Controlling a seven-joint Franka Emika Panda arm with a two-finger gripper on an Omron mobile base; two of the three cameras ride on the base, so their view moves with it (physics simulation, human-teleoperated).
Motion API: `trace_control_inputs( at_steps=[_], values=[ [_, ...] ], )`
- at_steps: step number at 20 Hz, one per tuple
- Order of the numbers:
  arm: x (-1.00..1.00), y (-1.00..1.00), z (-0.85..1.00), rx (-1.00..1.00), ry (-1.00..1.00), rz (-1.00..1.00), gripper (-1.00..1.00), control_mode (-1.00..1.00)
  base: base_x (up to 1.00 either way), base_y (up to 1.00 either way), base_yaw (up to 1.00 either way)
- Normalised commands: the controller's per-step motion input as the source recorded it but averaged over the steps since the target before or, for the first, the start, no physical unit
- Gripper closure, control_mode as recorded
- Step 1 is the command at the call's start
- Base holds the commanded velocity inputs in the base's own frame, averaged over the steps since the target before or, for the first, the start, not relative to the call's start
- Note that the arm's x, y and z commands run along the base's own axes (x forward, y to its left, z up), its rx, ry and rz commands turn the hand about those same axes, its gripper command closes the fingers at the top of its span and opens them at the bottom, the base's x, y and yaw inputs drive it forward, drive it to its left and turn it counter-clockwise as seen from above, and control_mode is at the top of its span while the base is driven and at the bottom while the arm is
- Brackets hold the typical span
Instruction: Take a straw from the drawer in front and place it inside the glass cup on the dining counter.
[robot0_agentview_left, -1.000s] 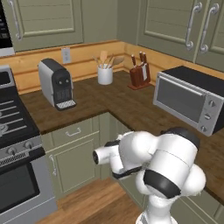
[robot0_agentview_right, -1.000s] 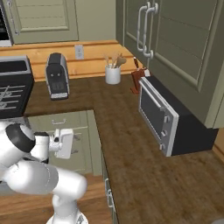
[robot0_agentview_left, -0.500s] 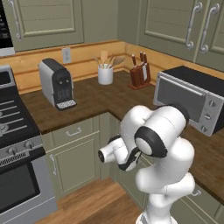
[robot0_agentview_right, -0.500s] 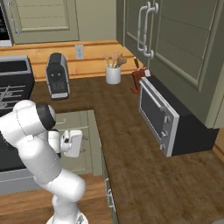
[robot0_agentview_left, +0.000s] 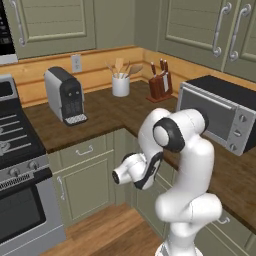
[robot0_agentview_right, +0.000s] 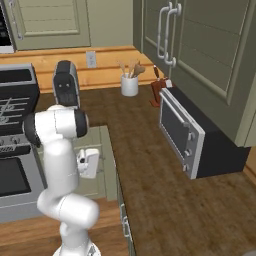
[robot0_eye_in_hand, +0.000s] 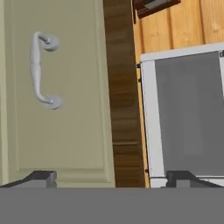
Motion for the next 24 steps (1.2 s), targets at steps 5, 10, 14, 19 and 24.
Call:
trace_control_inputs(
  at_steps=[5, 10, 14, 19, 24],
  values=[
    [0.21, -0.26, -0.24, 0.0, 0.0, 0.0, -1.0, -1.0, 0.0, 0.0, 0.0],
    [0.25, -0.3, -0.22, 0.0, 0.0, 0.0, -1.0, -1.0, 0.0, 0.0, 0.0],
    [0.32, -0.22, -0.18, 0.0, 0.0, 0.0, -1.0, -1.0, 0.0, 0.0, 0.0],
    [0.4, -0.09, -0.21, 0.0, 0.0, 0.0, -1.0, -1.0, 0.0, 0.0, 0.0],
    [0.53, 0.0, -0.27, 0.0, 0.0, 0.0, -1.0, -1.0, 0.0, 0.0, 0.0]
  ],
)
